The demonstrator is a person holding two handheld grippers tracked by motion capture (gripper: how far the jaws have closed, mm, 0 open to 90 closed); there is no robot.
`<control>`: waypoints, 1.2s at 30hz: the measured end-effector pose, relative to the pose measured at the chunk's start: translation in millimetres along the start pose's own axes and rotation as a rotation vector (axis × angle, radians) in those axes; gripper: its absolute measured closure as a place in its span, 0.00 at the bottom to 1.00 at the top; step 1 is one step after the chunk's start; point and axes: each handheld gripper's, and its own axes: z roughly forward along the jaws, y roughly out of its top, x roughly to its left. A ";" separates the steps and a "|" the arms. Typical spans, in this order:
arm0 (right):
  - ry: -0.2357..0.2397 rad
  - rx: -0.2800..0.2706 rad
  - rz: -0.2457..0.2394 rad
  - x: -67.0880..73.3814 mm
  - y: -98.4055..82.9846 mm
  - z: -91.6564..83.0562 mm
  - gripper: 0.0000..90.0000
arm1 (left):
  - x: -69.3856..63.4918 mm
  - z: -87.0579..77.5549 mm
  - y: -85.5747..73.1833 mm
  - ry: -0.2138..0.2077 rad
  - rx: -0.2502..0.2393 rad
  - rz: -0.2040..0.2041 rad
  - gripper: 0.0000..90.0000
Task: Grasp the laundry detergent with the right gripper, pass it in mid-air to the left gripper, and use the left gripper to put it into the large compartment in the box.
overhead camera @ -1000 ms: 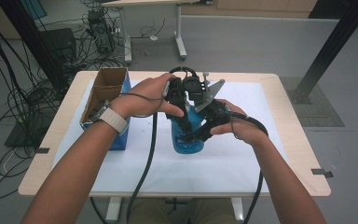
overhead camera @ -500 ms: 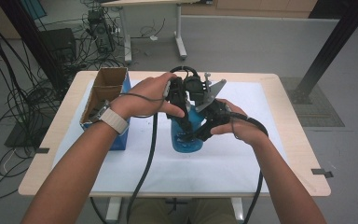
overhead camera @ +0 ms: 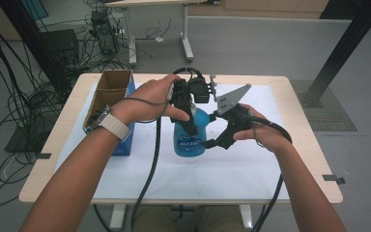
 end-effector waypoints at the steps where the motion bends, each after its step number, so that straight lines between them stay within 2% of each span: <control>1: -0.016 0.016 0.010 -1.0 -2.3 -2.7 0.13 | 0.5 -0.1 -0.5 0.003 0.002 -0.009 0.42; 3: -0.037 0.063 0.040 -2.5 -6.5 -9.8 0.12 | 1.2 -0.7 -1.4 0.012 0.005 -0.023 0.42; 5: -0.062 0.098 0.071 -3.3 -8.4 -16.7 0.06 | 1.8 -2.0 -2.3 0.030 0.012 -0.043 0.42; 8: -0.100 0.163 0.096 -5.6 -9.0 -27.5 0.07 | 3.4 -5.1 -4.5 0.059 0.010 -0.086 0.42; 14: -0.163 0.300 0.118 -10.1 -9.8 -44.4 0.06 | 7.1 -11.5 -6.6 0.097 0.018 -0.175 0.42; 19: -0.214 0.386 0.125 -11.7 -9.2 -57.4 0.04 | 12.3 -17.8 -8.7 0.110 0.019 -0.253 0.42; 25: -0.248 0.424 0.141 -11.5 -11.9 -72.0 0.06 | 16.3 -25.0 -12.4 0.136 0.024 -0.312 0.42; 27: -0.263 0.448 0.144 -11.0 -14.1 -75.3 0.06 | 17.1 -29.1 -12.6 0.143 0.033 -0.328 0.42; 30: -0.287 0.491 0.133 -11.1 -19.2 -79.8 0.06 | 18.3 -37.8 -13.3 0.158 0.020 -0.365 0.42; 36: -0.294 0.500 0.144 -10.7 -25.7 -87.2 0.06 | 18.5 -54.9 -13.6 0.190 0.018 -0.433 0.42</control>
